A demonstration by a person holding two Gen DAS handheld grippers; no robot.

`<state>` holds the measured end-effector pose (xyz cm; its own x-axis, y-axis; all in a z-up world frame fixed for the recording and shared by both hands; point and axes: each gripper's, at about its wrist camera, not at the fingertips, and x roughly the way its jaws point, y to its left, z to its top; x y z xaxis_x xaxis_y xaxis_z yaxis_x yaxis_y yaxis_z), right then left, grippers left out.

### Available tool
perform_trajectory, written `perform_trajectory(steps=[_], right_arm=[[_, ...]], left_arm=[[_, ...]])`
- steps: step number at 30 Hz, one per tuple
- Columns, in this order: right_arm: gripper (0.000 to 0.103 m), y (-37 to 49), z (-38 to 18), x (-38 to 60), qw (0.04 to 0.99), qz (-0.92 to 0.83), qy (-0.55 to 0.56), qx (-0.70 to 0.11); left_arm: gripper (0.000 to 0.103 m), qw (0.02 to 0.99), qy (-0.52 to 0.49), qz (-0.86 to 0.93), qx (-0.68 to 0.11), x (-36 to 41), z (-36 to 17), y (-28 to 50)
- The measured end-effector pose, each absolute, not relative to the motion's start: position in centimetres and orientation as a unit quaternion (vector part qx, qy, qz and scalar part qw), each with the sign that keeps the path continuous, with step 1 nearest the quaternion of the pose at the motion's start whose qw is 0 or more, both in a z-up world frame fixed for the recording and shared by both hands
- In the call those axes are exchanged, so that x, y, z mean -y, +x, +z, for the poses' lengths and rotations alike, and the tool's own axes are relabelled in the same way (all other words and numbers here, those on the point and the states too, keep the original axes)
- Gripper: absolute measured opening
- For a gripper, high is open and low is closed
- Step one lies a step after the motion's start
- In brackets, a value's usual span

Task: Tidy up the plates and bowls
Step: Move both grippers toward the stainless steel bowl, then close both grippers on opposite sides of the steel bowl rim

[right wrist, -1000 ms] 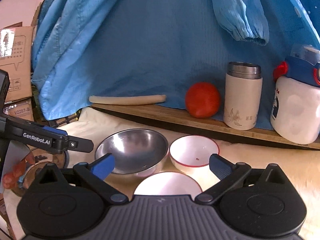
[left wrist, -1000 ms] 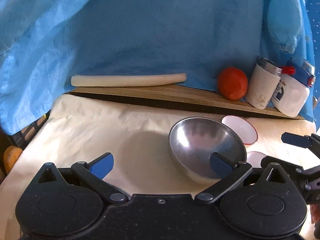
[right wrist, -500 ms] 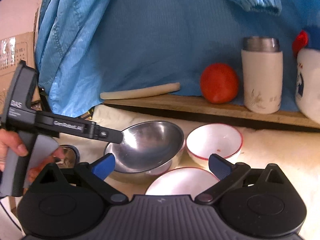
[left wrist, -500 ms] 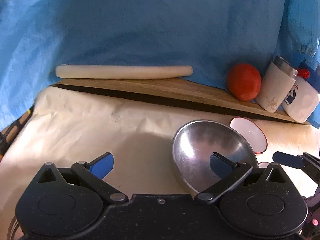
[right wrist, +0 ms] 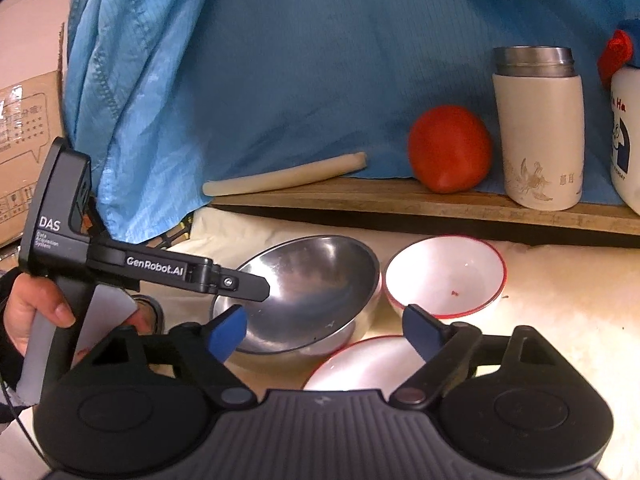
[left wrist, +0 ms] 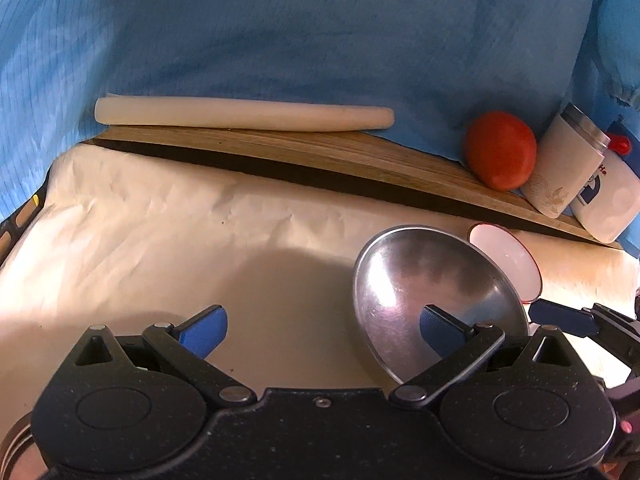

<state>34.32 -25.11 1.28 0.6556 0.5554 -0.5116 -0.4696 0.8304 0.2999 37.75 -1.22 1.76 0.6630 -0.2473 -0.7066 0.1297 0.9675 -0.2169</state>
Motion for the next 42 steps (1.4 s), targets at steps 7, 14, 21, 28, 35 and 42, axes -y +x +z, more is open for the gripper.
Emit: perform_trajectory(steps=[7, 14, 21, 28, 35, 42], right_arm=[[0.067, 35.1, 0.8, 24.4, 0.906, 0.276, 0.064, -0.316], [0.051, 35.2, 0.6, 24.0, 0.911, 0.259, 0.056, -0.317], [0.040, 35.2, 0.6, 24.1, 0.914, 0.249, 0.052, -0.316], [0.037, 35.1, 0.7, 24.1, 0.912, 0.256, 0.054, -0.317], [0.031, 34.7, 1.0, 23.8, 0.908, 0.266, 0.049, -0.319], [0.028, 33.8, 1.5, 23.6, 0.902, 0.282, 0.046, -0.325]], left_arm=[[0.093, 0.904, -0.074, -0.119, -0.404, 1.5, 1.6, 38.0], [0.070, 0.898, -0.081, -0.139, -0.411, 1.7, 1.3, 38.0], [0.041, 0.888, -0.083, -0.159, -0.424, 2.2, 0.8, 38.0], [0.036, 0.886, -0.082, -0.165, -0.426, 2.4, 1.2, 37.1], [0.036, 0.884, -0.083, -0.159, -0.432, 2.0, 1.4, 36.1], [0.036, 0.883, -0.075, -0.153, -0.438, 1.5, 1.8, 34.7]])
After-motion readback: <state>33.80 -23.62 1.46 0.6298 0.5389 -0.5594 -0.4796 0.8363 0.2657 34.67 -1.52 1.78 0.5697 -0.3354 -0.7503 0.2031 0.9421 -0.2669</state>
